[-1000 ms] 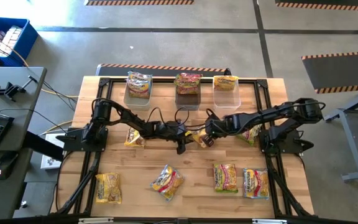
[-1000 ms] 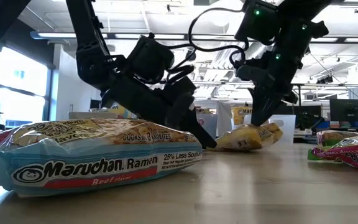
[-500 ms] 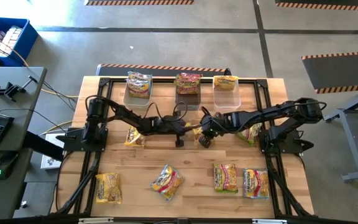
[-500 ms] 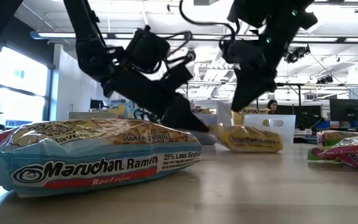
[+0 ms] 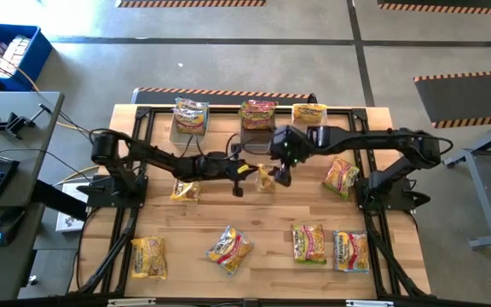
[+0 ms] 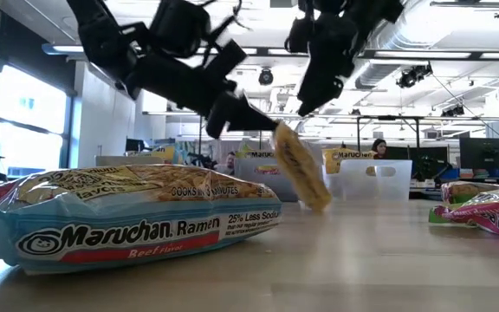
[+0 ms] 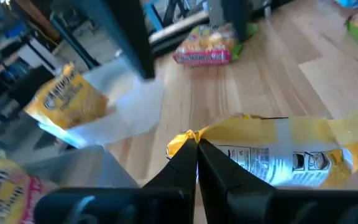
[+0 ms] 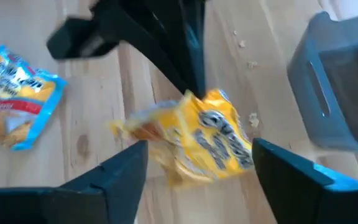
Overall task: Sort Maruchan noodles
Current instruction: Put the yellow noodle pack into the transparent bin
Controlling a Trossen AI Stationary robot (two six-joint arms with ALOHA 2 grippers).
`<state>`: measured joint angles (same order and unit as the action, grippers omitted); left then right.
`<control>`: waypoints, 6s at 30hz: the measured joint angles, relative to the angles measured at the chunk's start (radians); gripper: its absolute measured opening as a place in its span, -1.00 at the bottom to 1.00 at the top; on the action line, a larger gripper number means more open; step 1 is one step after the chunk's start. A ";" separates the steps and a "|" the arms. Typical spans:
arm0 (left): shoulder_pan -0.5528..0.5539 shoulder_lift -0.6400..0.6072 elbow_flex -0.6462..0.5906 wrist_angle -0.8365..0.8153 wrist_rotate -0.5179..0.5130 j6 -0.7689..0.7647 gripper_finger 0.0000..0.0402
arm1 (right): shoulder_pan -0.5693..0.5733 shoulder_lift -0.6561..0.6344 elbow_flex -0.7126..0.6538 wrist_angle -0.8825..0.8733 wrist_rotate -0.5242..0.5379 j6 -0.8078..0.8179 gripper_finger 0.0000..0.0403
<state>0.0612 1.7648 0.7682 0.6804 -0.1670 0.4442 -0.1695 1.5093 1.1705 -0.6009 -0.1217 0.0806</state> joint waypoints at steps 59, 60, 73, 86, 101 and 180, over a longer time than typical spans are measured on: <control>0.025 -0.646 -0.174 -0.227 0.201 -0.129 -0.74 | -0.119 0.118 -0.254 1.006 -0.700 0.208 -0.43; 0.039 -0.662 -0.215 -0.177 0.224 -0.156 -0.74 | -0.125 0.118 -0.228 0.948 -0.700 0.194 -0.45; 0.169 -0.714 -0.595 0.274 0.262 -0.371 -0.86 | -0.219 0.118 0.362 -0.182 -0.204 -0.285 -0.51; 0.196 -0.714 -0.604 0.267 0.315 -0.396 -0.87 | -0.419 0.117 0.447 -0.570 0.096 -0.478 -0.51; 0.193 -0.713 -0.604 0.216 0.315 -0.460 -0.87 | -0.627 0.121 0.136 -0.351 0.194 -0.758 -0.50; 0.192 -0.713 -0.599 0.092 0.211 -0.571 -0.87 | -0.616 0.117 -0.021 0.242 -0.136 -0.488 -0.99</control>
<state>0.2532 1.0515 0.1694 0.7727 0.0436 -0.1272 -0.7851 1.6262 1.1498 -0.3585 -0.2579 -0.4075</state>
